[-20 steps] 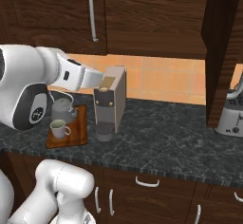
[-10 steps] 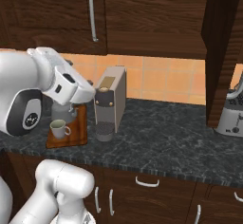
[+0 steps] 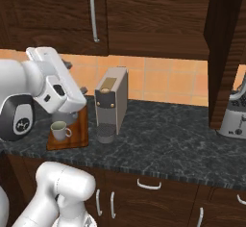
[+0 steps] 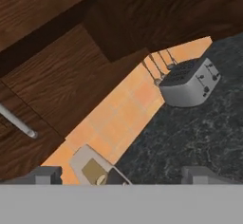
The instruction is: Pick the kettle from the counter and place it on the tray. Then pick the mug from the cabinet and place it on the tray. Then close the cabinet doors.
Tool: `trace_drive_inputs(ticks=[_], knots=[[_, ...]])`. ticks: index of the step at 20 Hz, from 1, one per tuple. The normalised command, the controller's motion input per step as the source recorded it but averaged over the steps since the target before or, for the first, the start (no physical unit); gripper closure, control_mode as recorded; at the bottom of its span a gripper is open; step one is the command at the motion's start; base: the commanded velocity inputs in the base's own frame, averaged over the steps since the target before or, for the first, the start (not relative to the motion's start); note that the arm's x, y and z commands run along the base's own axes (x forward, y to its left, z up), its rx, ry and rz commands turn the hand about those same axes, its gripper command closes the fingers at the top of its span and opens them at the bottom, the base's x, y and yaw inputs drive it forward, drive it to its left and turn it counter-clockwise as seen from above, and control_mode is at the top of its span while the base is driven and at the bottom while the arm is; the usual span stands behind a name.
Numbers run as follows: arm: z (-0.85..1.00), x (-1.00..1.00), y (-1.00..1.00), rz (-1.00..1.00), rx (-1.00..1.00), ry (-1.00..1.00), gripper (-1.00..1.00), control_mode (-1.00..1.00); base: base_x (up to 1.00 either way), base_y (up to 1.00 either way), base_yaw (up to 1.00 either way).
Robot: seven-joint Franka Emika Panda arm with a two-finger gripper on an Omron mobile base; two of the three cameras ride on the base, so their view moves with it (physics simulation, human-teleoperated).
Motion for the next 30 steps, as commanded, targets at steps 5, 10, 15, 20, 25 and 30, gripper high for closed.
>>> trace_drive_inputs(ticks=[5,10,15,20,25,30], knots=[[0.00,-0.04,-0.02,-0.19,0.06,-0.15,-1.00,-1.00,0.00,0.00,0.00],[0.00,-0.04,-0.17,-0.20,0.04,-0.13,-1.00,-1.00,0.00,0.00,0.00],[0.02,-0.15,-0.16,-0.21,0.03,-0.15,-1.00,-1.00,0.00,0.00,0.00],[0.03,-0.24,-0.39,-0.23,0.07,-0.08,-1.00,-1.00,0.00,0.00,0.00],[0.06,-0.22,-0.79,-0.19,0.16,-0.10,-1.00,-1.00,0.00,0.00,0.00],[0.14,-0.33,-0.95,-0.06,0.20,-0.11,-1.00,-1.00,0.00,0.00,0.00]])
